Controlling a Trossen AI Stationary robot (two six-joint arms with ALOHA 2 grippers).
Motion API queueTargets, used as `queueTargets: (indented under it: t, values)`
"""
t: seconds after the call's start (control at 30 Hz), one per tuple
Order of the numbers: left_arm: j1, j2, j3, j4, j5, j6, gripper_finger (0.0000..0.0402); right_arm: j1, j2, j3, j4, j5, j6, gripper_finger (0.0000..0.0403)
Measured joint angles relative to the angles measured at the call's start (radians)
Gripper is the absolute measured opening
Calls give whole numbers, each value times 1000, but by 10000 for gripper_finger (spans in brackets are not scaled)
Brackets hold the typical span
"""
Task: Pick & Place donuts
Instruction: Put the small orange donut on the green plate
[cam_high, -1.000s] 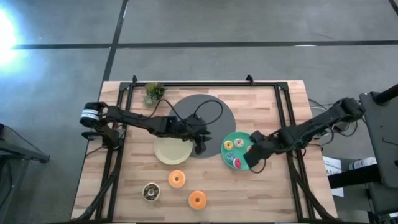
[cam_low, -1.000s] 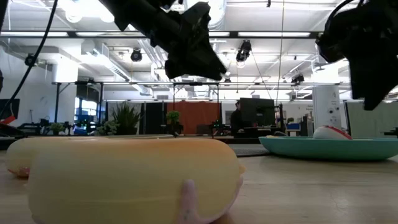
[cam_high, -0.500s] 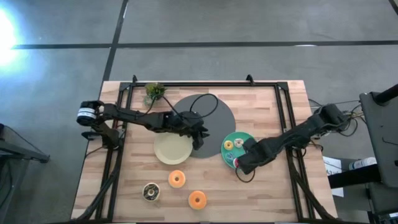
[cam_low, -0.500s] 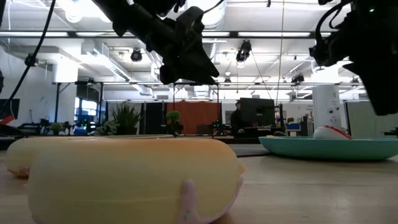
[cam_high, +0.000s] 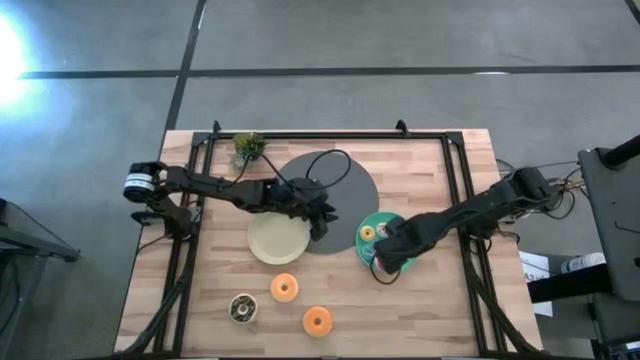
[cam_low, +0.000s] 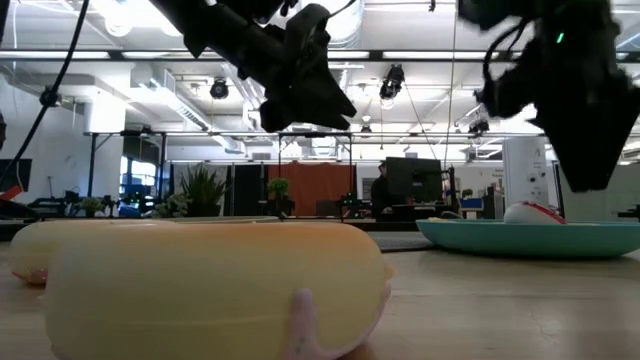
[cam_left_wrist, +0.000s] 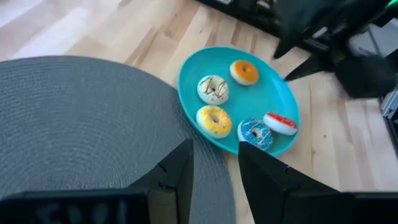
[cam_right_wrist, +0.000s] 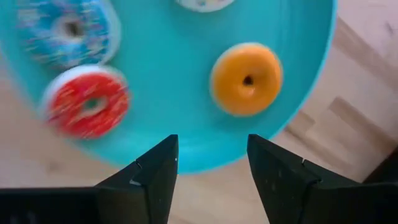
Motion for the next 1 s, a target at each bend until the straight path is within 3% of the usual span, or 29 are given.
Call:
queueTargets:
  t: [0.13,0.4,0.63,1.0]
  values:
    - [1,0,16,0,20,-3,101,-39,85,-4,-6,-22,-80,193]
    - [1,0,27,-5,35,-28,101,-67,195,62,-61,31,-178,185]
    - [3,0,27,-10,35,-44,101,-68,239,101,-66,60,-225,170]
    - [3,0,26,-10,34,-44,101,-67,245,53,-27,36,-247,155]
